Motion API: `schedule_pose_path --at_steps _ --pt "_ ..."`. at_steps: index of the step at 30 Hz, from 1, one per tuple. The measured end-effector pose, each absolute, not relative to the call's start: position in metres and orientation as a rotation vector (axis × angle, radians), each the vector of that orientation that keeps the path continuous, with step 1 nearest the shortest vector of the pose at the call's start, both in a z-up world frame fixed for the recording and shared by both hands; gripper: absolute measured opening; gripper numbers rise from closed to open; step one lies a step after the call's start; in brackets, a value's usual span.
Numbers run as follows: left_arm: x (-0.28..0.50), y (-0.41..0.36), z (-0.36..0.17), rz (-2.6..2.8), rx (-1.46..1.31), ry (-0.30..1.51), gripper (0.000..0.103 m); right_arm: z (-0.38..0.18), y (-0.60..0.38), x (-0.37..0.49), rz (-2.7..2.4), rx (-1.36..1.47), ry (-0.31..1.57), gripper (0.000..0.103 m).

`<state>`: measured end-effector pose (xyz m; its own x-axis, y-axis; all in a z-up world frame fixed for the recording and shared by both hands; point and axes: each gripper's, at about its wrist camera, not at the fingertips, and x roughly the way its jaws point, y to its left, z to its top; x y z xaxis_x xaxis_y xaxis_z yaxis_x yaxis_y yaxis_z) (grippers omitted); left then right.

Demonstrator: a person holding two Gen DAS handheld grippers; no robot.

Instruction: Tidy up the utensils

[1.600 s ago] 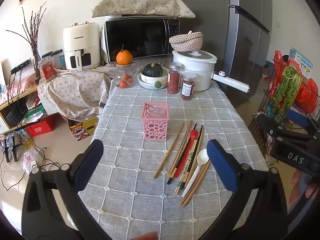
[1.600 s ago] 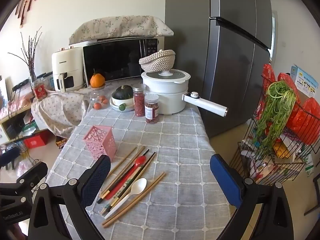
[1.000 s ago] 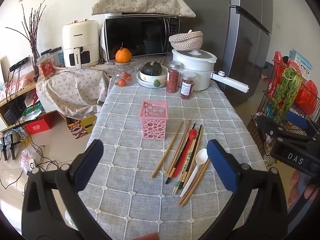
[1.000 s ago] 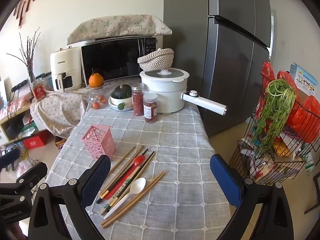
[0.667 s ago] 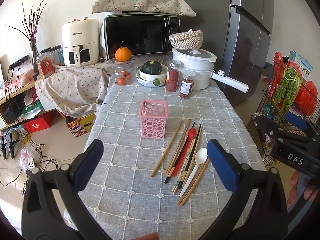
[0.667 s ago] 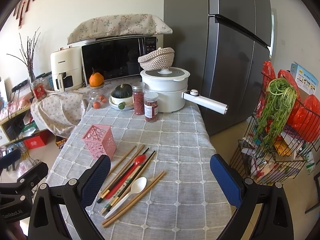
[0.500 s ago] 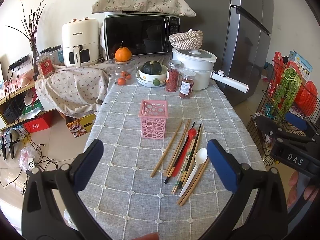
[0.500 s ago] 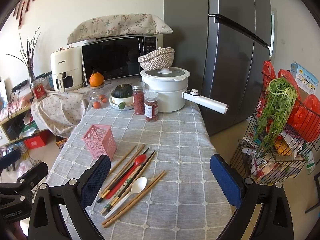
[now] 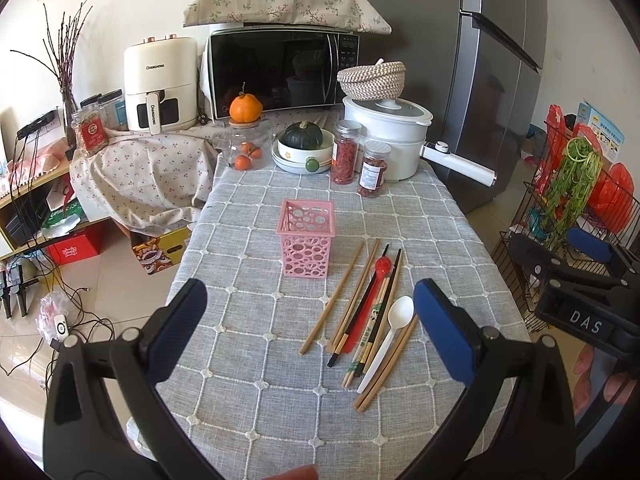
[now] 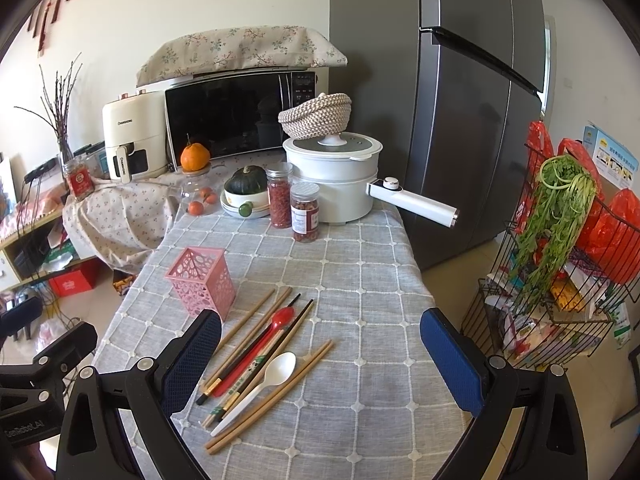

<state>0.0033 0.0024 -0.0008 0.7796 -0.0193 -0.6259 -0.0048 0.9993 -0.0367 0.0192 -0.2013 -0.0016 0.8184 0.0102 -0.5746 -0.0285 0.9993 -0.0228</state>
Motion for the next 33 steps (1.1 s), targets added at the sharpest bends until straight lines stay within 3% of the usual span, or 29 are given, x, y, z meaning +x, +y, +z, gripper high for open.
schedule_pose_path --at_steps 33 --pt "0.0025 0.0028 -0.0011 -0.008 -0.038 0.679 0.103 -0.0058 -0.2028 0.0198 0.029 -0.024 0.623 0.101"
